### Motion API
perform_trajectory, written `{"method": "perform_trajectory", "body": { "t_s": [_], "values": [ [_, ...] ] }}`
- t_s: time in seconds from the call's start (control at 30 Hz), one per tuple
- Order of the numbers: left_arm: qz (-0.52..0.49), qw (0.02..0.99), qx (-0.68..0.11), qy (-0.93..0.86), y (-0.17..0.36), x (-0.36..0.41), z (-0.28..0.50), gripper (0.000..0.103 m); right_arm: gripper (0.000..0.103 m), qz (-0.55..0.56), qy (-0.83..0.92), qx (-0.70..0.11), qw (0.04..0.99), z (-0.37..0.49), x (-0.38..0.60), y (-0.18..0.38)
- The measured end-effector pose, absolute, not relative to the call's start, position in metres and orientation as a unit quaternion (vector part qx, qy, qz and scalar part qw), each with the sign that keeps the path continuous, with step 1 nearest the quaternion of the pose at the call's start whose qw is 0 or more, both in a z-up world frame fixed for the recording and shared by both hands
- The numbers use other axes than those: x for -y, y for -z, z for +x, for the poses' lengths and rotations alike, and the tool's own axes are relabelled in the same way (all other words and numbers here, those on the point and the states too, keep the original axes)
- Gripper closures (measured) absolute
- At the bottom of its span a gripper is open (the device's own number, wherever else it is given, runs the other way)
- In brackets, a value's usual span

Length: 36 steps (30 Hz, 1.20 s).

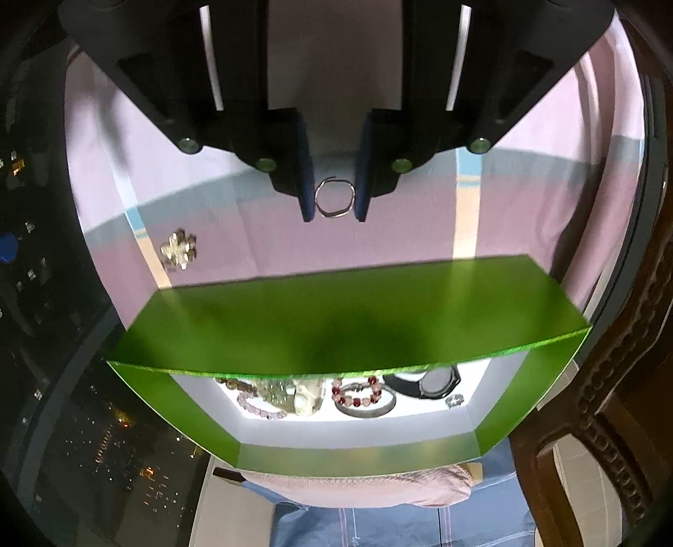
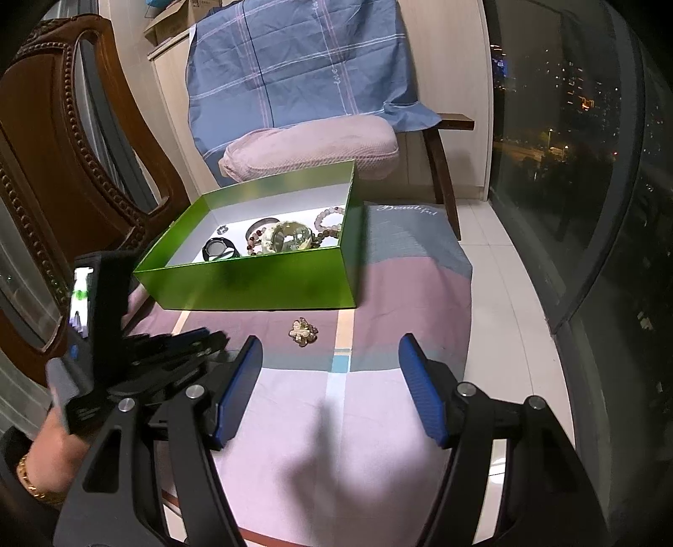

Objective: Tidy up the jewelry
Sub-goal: 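Grasp the gold flower brooch with the right tool while the left tool holds the ring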

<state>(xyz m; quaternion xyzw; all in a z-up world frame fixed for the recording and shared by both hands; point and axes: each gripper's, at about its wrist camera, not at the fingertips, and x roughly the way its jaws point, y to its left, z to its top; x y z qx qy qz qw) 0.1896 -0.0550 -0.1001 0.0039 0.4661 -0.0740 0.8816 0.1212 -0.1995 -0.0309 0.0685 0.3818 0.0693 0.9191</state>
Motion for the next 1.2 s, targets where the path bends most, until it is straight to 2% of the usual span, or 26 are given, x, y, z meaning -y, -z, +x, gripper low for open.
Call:
{"method": "perform_trajectory", "body": {
  "t_s": [0.27, 0.57, 0.77, 0.83, 0.9, 0.93, 1.0, 1.2],
  "values": [
    [0.047, 0.882, -0.462, 0.084, 0.093, 0.034, 0.158, 0.084, 0.037, 0.044, -0.069, -0.408, 0.909, 0.138, 0.179, 0.053],
    [0.015, 0.918, -0.384, 0.101, 0.031, -0.004, 0.121, 0.084, 0.037, 0.011, -0.043, -0.441, 0.896, 0.189, 0.150, 0.092],
    [0.002, 0.928, -0.358, 0.099, 0.008, -0.020, 0.111, 0.084, 0.038, -0.002, -0.021, -0.452, 0.892, 0.202, 0.137, 0.105],
    [0.001, 0.930, -0.355, 0.098, 0.003, -0.023, 0.108, 0.084, 0.042, -0.015, -0.018, -0.450, 0.893, 0.203, 0.132, 0.106],
    [0.000, 0.931, -0.353, 0.098, 0.000, -0.028, 0.106, 0.084, 0.057, -0.017, -0.020, -0.447, 0.894, 0.202, 0.130, 0.106],
    [-0.001, 0.931, -0.351, 0.096, -0.002, -0.030, 0.105, 0.084, 0.061, -0.018, -0.021, -0.446, 0.894, 0.202, 0.129, 0.105],
    [-0.002, 0.931, -0.351, 0.094, -0.002, -0.033, 0.103, 0.084, 0.078, -0.019, -0.023, -0.445, 0.895, 0.202, 0.126, 0.104],
    [-0.007, 0.931, -0.355, 0.089, -0.001, -0.037, 0.104, 0.084, 0.080, -0.003, -0.034, -0.448, 0.893, 0.198, 0.126, 0.098]
  ]
}}
